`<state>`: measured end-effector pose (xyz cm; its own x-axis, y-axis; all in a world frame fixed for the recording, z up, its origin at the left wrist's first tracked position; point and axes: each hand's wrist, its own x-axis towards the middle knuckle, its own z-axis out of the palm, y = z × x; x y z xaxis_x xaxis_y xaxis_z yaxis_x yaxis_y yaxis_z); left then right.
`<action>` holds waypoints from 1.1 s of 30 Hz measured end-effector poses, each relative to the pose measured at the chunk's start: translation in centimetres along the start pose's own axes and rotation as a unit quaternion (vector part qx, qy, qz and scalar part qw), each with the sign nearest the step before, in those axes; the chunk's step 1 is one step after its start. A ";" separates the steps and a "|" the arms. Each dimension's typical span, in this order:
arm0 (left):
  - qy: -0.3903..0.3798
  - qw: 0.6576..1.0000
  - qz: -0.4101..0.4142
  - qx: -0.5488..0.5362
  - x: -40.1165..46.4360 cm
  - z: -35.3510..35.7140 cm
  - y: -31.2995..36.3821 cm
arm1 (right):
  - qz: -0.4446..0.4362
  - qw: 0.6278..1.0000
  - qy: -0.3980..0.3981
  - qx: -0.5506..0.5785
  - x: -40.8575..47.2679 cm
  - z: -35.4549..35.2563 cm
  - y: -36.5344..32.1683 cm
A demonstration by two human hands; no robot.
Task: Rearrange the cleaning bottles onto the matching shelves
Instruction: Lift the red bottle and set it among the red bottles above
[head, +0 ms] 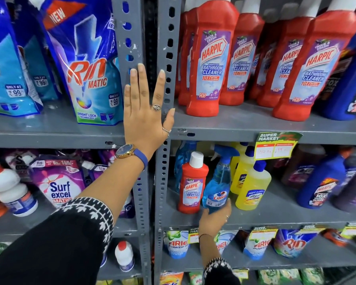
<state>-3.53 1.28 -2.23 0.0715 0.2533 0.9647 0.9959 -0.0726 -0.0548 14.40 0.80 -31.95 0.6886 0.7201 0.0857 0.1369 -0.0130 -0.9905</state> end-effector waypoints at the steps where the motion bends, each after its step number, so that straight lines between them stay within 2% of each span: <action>1: 0.000 1.000 -0.001 0.000 0.0 0.0 0.0 | -0.014 1.000 -0.009 0.003 -1.4 0.2 -0.4; 4: 0.000 1.000 0.000 0.001 0.0 0.0 0.0 | -0.053 0.995 -0.082 0.020 -4.5 1.8 -1.8; 6: 0.001 1.000 0.002 0.001 0.0 0.0 0.0 | -0.048 0.993 -0.104 0.030 -4.8 3.0 -3.0; 15: 0.004 1.000 0.001 0.000 0.0 0.1 -0.1 | 0.004 0.996 -0.094 0.013 -3.6 4.2 -5.5; 22: -0.003 1.000 0.006 0.014 0.0 0.1 -0.1 | -0.027 0.993 -0.106 0.044 -6.6 1.8 -8.2; 26: -0.003 1.000 0.004 0.004 -0.1 0.0 -0.1 | -0.064 0.991 -0.082 0.083 -7.8 0.0 -12.4; 33: -0.007 0.999 -0.001 -0.032 0.0 -0.1 0.1 | -0.215 0.971 0.012 0.103 -8.0 -3.6 -22.8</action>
<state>-3.47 1.22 -2.21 0.0699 0.2667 0.9612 0.9905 -0.1332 -0.0351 8.31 -7.15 -9.62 0.6163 0.6109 0.4969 0.2726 0.4265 -0.8624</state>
